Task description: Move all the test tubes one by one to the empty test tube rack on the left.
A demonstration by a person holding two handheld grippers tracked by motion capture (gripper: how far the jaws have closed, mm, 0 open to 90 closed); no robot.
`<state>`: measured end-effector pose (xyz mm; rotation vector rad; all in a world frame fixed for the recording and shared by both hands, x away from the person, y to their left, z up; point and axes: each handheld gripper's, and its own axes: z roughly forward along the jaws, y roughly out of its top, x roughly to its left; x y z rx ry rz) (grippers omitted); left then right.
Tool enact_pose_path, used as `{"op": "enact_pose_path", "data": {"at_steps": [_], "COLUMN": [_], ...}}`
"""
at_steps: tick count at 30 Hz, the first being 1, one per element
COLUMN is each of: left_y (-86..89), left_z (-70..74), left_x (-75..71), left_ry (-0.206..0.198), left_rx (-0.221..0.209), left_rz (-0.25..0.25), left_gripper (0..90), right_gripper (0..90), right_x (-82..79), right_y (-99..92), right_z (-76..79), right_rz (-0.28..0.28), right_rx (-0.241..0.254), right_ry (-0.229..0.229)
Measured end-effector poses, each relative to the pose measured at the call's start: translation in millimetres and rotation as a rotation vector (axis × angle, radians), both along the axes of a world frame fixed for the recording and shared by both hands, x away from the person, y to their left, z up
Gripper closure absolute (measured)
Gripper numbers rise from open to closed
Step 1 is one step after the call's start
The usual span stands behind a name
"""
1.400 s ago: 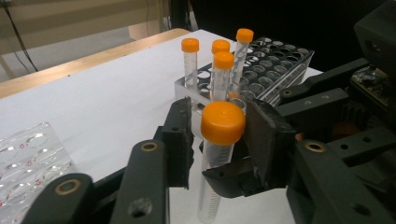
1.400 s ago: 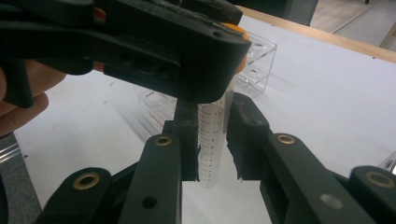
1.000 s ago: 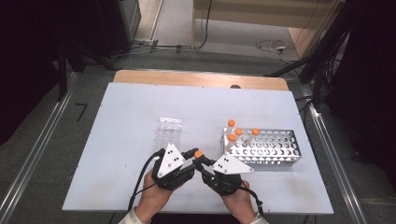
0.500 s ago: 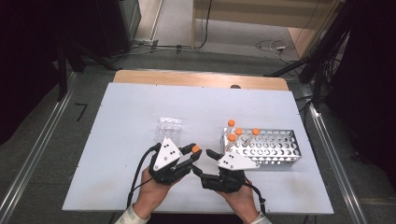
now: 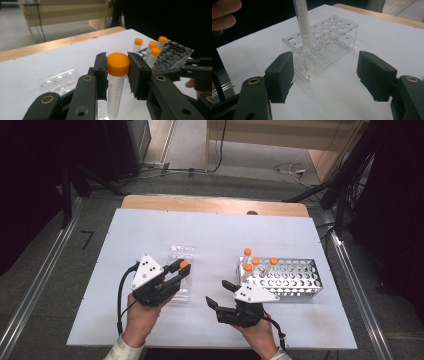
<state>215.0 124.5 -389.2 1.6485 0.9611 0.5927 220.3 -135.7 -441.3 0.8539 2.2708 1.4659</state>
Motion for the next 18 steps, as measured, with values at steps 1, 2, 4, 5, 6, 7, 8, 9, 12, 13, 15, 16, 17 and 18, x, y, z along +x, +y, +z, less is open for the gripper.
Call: {"op": "enact_pose_path", "data": {"at_steps": [1, 2, 4, 5, 6, 7, 8, 9, 12, 13, 15, 16, 17, 18], "left_y": [6.6, 9.9, 15.3, 18.3, 21.0, 23.3, 25.4, 27.0, 30.3, 31.3, 32.6, 33.2, 33.9, 33.9], "left_z": [2.1, 3.1, 4.4, 4.7, 4.6, 4.2, 3.7, 3.0, 1.0, 0.4, -0.5, -0.7, -0.7, -0.7], "left_x": [1.3, 2.2, 4.2, 5.7, 7.4, 9.1, 10.8, 12.5, 17.1, 18.4, 20.7, 21.6, 22.5, 22.5], "left_ry": [-0.006, -0.010, -0.014, -0.016, -0.018, -0.016, -0.013, -0.012, -0.005, -0.003, 0.001, 0.001, 0.003, 0.003], "left_rx": [-0.009, -0.011, -0.012, -0.015, -0.020, -0.022, -0.018, -0.018, -0.014, -0.015, -0.015, -0.014, -0.012, -0.012], "left_rz": [0.020, 0.028, 0.052, 0.063, 0.073, 0.083, 0.089, 0.095, 0.113, 0.116, 0.122, 0.125, 0.125, 0.125], "left_gripper": [70.6, 70.6, 70.6, 70.6, 70.6, 70.6, 70.6, 70.6, 70.7, 70.7, 70.6, 70.6, 70.7, 70.6], "right_gripper": [28.4, 28.4, 28.5, 28.5, 28.5, 28.5, 28.5, 28.6, 28.6, 28.6, 28.7, 28.7, 28.7, 28.7], "right_x": [0.0, 0.0, 0.1, 0.1, 0.1, 0.1, 0.0, 0.1, 0.5, 0.7, 0.8, 0.7, 0.7, 0.8], "right_y": [-0.1, -0.2, -0.3, -0.3, -0.4, -0.5, -0.5, -0.5, -0.7, -0.8, -1.2, -1.4, -1.5, -1.7], "right_z": [0.0, 0.0, 0.0, 0.0, 0.1, 0.1, 0.1, 0.1, -0.1, -0.1, -0.1, 0.0, 0.1, 0.2], "right_rz": [-0.002, -0.003, -0.003, -0.004, -0.004, -0.004, -0.004, -0.005, -0.005, -0.004, -0.004, -0.005, -0.005, -0.005], "right_rx": [0.000, 0.000, 0.001, 0.001, 0.001, 0.002, 0.001, 0.001, 0.001, 0.002, 0.003, 0.003, 0.004, 0.005], "right_ry": [0.003, 0.004, 0.003, 0.003, 0.003, 0.003, 0.004, 0.003, 0.002, 0.003, 0.003, 0.003, 0.003, 0.004]}}
